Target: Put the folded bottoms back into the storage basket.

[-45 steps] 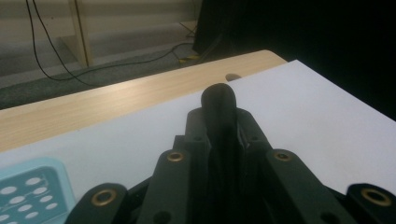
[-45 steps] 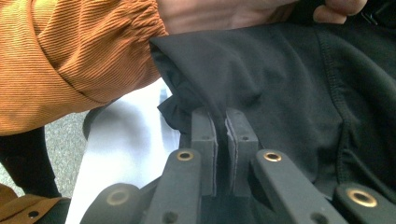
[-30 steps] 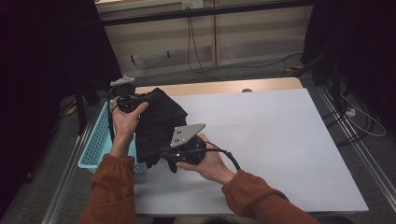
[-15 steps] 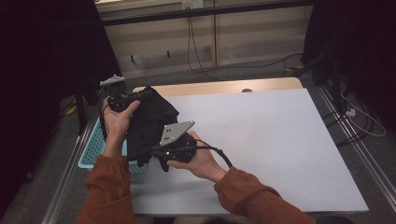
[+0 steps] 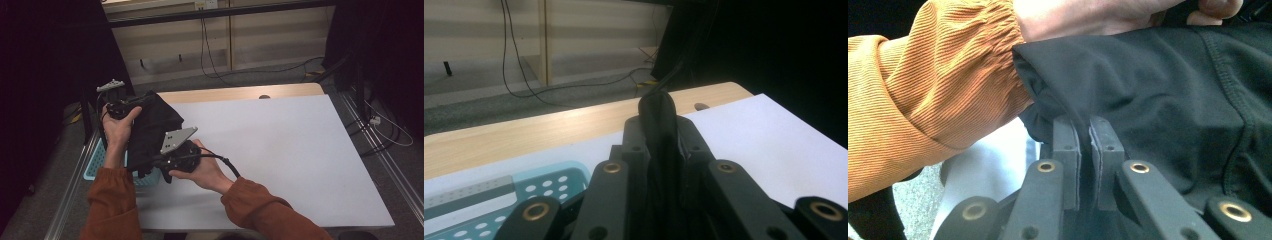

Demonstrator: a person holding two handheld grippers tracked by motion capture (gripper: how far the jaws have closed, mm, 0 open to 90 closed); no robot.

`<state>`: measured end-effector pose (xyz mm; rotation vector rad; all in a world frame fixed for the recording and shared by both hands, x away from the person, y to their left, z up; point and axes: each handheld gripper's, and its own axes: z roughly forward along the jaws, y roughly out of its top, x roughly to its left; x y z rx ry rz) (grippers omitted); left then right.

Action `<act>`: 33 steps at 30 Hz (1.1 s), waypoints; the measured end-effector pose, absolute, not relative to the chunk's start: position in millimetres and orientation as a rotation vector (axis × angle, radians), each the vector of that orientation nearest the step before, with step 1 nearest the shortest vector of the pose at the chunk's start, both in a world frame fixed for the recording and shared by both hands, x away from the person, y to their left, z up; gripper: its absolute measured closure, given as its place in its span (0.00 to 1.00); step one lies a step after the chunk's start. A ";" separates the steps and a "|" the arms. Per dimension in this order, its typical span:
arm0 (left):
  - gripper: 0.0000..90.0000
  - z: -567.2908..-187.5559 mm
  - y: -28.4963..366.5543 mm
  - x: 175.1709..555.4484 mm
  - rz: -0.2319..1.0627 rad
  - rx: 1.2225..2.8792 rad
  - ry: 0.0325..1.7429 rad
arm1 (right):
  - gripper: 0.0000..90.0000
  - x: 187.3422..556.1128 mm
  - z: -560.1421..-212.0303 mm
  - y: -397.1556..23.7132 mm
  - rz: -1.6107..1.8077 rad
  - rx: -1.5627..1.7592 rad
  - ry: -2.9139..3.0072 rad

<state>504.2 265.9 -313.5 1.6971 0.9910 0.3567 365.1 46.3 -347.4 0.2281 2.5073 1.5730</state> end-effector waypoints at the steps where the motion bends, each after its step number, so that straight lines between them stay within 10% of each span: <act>1: 0.87 -312.2 269.8 504.0 0.359 1.688 0.996 | 0.94 364.9 -347.5 49.0 1.564 0.229 2.508; 33: 0.87 -310.6 318.6 513.6 0.415 1.613 1.081 | 0.94 379.2 -338.9 96.2 1.556 0.267 2.497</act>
